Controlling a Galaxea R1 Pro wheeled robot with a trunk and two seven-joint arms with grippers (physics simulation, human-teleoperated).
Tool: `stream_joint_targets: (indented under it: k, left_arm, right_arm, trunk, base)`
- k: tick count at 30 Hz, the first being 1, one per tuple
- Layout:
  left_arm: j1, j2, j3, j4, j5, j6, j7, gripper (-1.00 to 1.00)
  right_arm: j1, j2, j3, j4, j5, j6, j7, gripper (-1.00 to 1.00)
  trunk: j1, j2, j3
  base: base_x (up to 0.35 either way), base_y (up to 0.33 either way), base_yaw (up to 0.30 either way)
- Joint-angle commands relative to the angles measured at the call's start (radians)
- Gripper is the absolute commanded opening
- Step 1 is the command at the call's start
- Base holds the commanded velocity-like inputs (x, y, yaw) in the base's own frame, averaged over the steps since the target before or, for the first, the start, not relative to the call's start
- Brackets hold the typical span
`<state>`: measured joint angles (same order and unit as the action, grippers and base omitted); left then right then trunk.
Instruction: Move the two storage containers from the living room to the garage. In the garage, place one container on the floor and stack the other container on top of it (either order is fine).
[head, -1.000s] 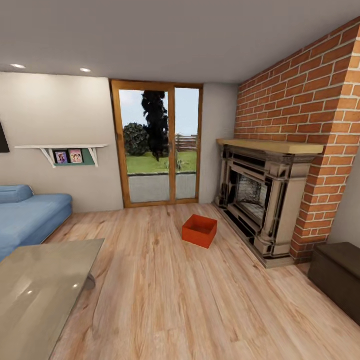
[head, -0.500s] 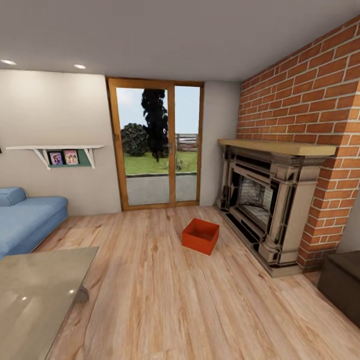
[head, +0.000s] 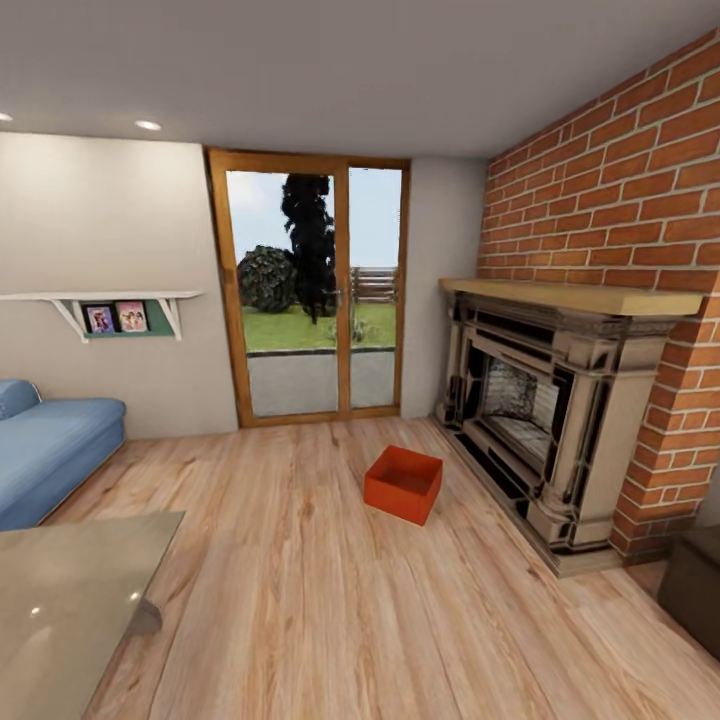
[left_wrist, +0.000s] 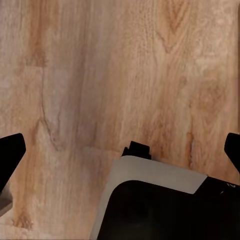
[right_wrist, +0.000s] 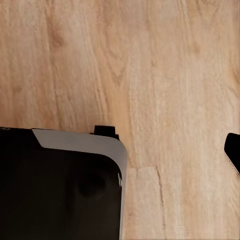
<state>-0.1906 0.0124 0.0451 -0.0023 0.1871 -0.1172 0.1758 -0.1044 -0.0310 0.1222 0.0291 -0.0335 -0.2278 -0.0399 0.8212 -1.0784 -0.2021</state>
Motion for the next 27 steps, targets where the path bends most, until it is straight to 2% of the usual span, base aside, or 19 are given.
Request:
stream_joint_targets:
  k: [1,27]
  left_arm:
    - [-0.001,0.0,0.004,0.001,0.004,-0.004,0.0,1.0]
    - [-0.001,0.001,0.004,0.001,0.003,-0.004,-0.001,1.0]
  right_arm:
    - [-0.001,0.0,0.008,0.003,-0.003,-0.005,-0.003,1.0]
    - [-0.001,0.0,0.008,0.003,-0.003,-0.005,-0.003,1.0]
  trunk:
    - [0.001,-0.001,-0.001]
    - [0.001,-0.001,-0.001]
  base:
    - [0.326,0.0,0.0]
    - [0.326,0.0,0.0]
